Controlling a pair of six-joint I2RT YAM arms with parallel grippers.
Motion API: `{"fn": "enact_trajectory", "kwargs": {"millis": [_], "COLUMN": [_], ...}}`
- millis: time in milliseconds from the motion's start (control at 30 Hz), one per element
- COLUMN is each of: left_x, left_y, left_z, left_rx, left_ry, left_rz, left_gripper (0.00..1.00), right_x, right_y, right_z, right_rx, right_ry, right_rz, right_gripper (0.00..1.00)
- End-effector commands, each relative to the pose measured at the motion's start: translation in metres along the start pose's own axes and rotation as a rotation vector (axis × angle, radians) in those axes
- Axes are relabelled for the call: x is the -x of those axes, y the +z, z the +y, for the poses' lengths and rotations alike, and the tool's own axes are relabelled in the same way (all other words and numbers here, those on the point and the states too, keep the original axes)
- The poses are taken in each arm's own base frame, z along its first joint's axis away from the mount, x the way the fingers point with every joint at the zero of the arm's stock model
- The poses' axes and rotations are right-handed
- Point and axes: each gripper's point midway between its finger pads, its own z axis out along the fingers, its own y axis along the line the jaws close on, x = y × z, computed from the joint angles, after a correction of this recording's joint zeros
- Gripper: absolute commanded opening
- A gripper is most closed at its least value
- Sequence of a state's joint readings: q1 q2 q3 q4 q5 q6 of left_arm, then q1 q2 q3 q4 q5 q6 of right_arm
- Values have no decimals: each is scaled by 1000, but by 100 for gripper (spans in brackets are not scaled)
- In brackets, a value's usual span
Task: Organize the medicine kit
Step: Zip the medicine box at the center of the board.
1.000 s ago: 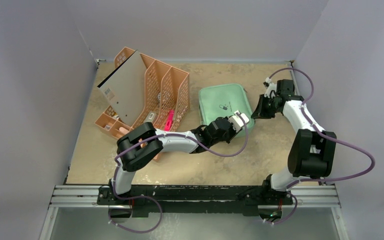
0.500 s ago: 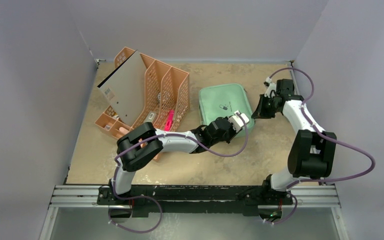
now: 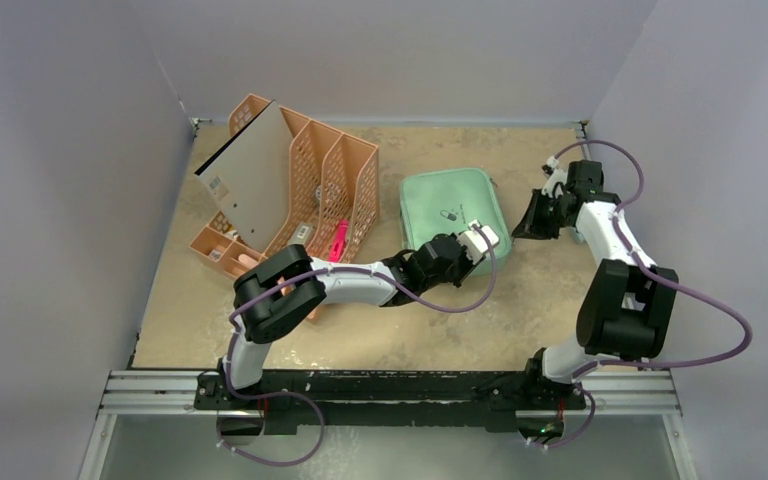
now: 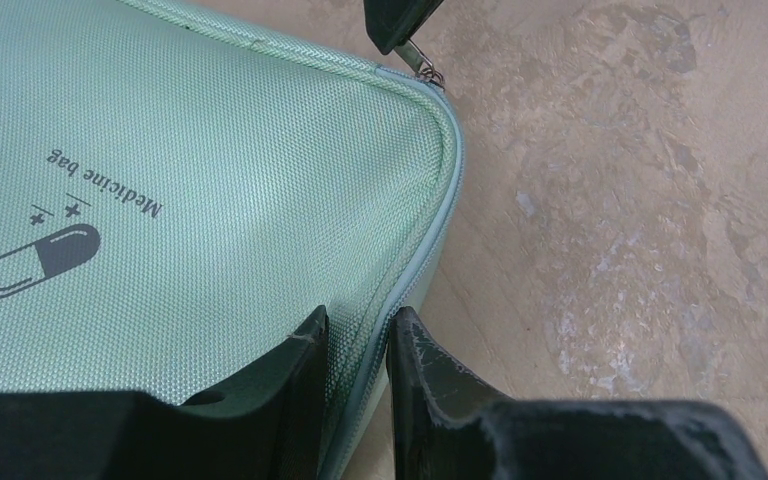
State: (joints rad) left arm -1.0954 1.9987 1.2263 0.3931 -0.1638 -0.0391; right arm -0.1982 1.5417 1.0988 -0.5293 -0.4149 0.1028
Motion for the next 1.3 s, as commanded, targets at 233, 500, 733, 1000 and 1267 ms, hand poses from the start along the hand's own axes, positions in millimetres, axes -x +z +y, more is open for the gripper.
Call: {"fn": "enact_trajectory", "kwargs": {"millis": [233, 500, 733, 1000, 1267], "left_x": [-80, -87, -93, -91, -91], "left_y": [-2, 3, 6, 11, 14], "left_z": [6, 5, 6, 4, -1], "left_rx": [49, 58, 72, 78, 68], "left_ry": [-20, -40, -55, -81, -102], "left_rz": [265, 289, 300, 296, 290], "left_gripper": [24, 24, 23, 23, 23], "right_x": [-18, -44, -65, -98, -107], "right_y": [-9, -4, -11, -5, -10], "right_z": [0, -17, -7, -4, 17], "right_rx": [-12, -109, -89, -63, 30], "right_ry": [66, 167, 268, 345, 421], "right_rz": [8, 37, 94, 159, 162], "right_gripper": [0, 0, 0, 0, 0]}}
